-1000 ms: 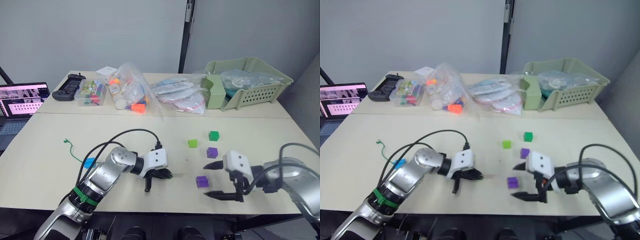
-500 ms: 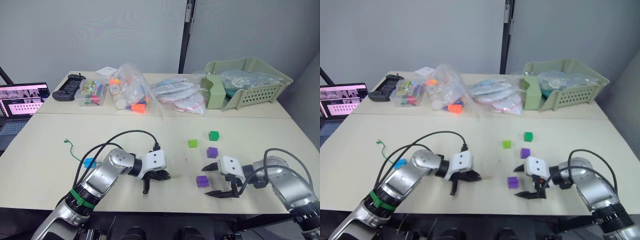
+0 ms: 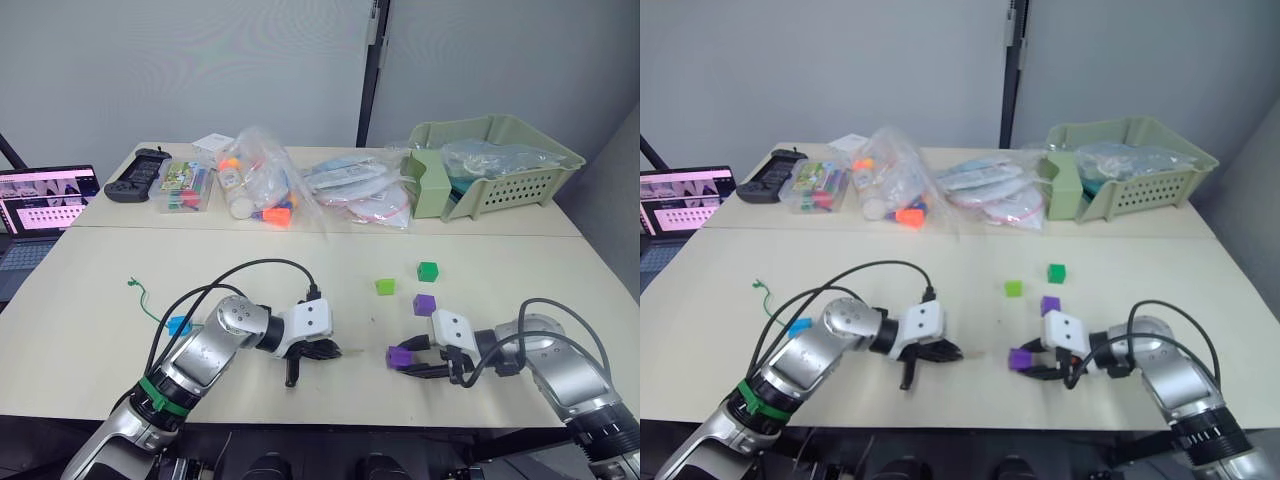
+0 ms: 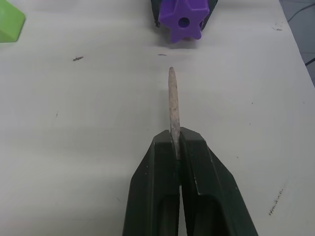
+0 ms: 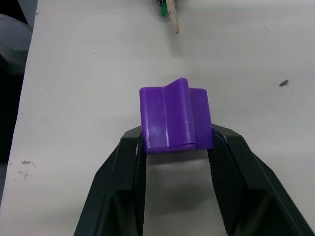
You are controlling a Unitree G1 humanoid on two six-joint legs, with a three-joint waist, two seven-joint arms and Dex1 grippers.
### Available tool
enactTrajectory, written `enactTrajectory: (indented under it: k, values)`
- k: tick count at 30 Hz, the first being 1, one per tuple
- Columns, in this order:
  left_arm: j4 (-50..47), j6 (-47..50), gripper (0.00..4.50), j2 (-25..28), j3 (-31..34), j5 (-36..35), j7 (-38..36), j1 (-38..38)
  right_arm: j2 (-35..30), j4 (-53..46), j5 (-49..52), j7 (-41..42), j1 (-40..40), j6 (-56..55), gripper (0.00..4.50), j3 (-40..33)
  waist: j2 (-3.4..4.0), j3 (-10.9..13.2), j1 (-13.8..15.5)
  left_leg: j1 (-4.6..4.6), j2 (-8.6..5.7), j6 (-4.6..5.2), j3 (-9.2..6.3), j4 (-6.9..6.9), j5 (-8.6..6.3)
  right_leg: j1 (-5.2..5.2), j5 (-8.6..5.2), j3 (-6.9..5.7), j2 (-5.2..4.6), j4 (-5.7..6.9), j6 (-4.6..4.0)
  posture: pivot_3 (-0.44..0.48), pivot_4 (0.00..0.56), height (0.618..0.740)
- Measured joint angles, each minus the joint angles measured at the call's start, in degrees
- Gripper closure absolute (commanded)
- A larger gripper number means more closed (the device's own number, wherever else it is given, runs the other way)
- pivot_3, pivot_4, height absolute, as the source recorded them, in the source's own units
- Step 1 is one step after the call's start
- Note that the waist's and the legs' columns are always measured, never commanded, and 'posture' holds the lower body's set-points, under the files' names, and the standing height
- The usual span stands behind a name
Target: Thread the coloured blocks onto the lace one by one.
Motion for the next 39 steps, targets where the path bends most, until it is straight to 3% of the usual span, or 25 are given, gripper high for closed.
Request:
enactTrajectory:
  k: [14, 39]
  values:
    - [-2.9, 12.4, 4.50, 2.5, -3.7, -0.9, -2.9, -6.3, 2.0, -5.1, -5.3, -5.6, -4.9, 8.9, 3.18, 5.4, 0.01, 0.0, -0.1, -0.02, -0.01, 0.00, 0.08, 0.08, 0.00, 0.00, 0.00, -0.02, 0.03, 0.04, 0.00, 0.000, 0.150, 0.740]
    - [-3.3, 14.3, 4.50, 1.3, -5.7, -0.6, -0.5, -7.9, 2.9, -7.6, -7.0, -5.7, -5.8, 12.0, 3.18, 6.8, 0.01, 0.0, -0.1, -0.02, -0.01, 0.00, 0.05, 0.10, 0.00, -0.01, 0.00, -0.02, 0.03, 0.06, 0.00, 0.000, 0.150, 0.740]
